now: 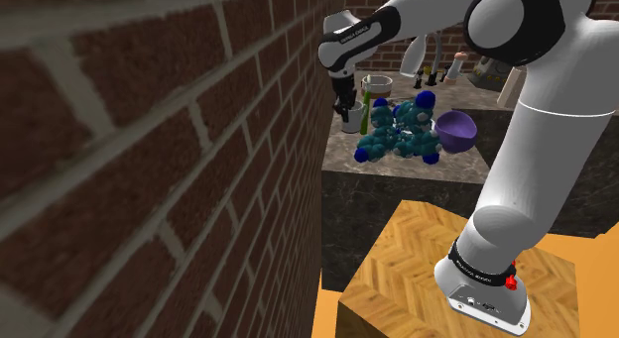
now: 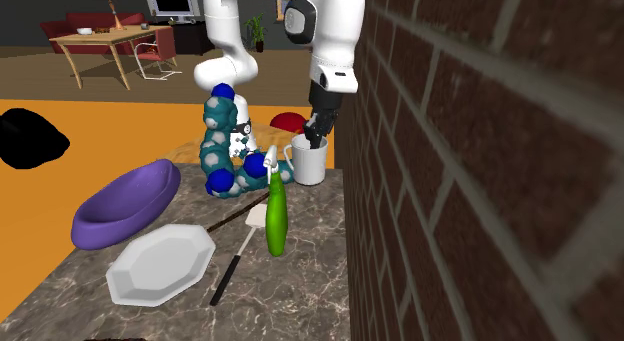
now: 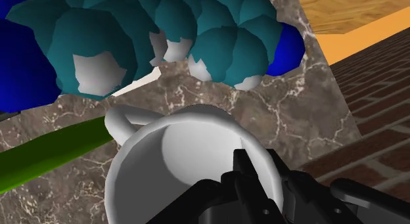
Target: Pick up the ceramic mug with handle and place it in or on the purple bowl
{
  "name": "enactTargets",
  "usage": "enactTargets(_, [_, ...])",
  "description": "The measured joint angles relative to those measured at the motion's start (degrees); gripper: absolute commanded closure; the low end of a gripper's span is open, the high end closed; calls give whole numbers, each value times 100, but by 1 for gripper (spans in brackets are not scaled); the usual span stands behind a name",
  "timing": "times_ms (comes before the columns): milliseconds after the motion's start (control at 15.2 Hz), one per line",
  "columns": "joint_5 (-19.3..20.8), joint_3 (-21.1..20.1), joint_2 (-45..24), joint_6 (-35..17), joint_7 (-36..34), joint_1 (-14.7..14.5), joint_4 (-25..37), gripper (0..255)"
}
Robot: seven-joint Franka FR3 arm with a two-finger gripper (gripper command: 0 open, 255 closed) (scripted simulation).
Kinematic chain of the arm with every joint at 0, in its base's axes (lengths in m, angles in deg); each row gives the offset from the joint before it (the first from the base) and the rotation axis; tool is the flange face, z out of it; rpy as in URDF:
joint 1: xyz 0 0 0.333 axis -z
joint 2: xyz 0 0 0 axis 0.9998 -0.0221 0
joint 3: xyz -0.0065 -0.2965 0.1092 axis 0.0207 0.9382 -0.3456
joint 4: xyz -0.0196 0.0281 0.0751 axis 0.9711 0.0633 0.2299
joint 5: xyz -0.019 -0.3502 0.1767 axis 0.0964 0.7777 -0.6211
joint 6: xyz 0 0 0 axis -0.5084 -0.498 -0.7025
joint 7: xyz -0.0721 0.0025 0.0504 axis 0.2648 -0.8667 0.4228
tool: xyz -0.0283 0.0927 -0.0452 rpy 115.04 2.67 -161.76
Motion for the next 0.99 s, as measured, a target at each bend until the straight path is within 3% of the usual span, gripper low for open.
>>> enactTargets(990, [10, -6, 229, 1079, 91, -18, 855, 255])
